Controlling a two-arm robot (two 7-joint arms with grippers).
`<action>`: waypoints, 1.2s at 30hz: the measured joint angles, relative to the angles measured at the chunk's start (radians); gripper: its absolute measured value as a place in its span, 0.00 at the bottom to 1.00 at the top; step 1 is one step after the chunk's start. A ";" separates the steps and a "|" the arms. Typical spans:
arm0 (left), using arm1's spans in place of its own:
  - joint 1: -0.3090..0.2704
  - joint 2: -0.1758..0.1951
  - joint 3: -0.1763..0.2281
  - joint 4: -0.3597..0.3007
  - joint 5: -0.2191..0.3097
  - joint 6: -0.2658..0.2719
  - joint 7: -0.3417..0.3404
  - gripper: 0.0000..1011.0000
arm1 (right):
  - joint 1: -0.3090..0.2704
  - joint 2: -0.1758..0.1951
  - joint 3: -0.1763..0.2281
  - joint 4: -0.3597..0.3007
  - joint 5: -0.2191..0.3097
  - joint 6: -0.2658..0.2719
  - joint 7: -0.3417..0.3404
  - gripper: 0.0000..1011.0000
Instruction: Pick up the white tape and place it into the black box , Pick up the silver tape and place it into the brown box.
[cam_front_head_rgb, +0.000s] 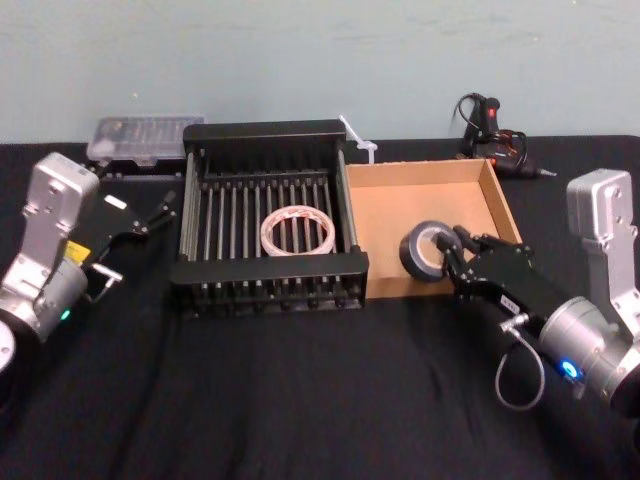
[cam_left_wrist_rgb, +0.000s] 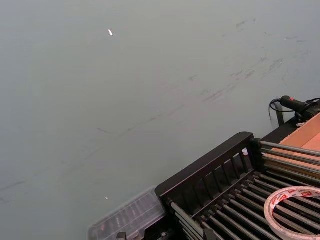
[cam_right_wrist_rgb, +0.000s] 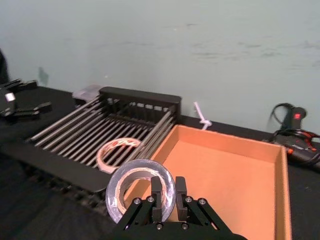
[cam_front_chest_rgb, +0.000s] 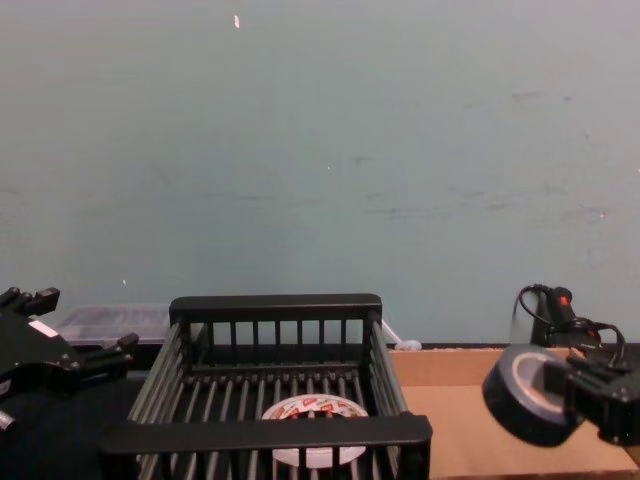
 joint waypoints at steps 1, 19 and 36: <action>0.000 0.000 0.000 0.000 0.000 0.000 0.000 0.99 | 0.004 -0.003 0.002 0.004 -0.001 -0.001 -0.003 0.17; 0.000 0.000 0.000 0.000 0.000 0.000 0.000 0.99 | 0.132 -0.060 0.019 0.152 -0.024 0.006 -0.034 0.17; 0.000 0.000 0.000 0.000 0.000 0.000 0.000 0.99 | 0.280 -0.118 -0.010 0.330 -0.084 0.021 -0.040 0.17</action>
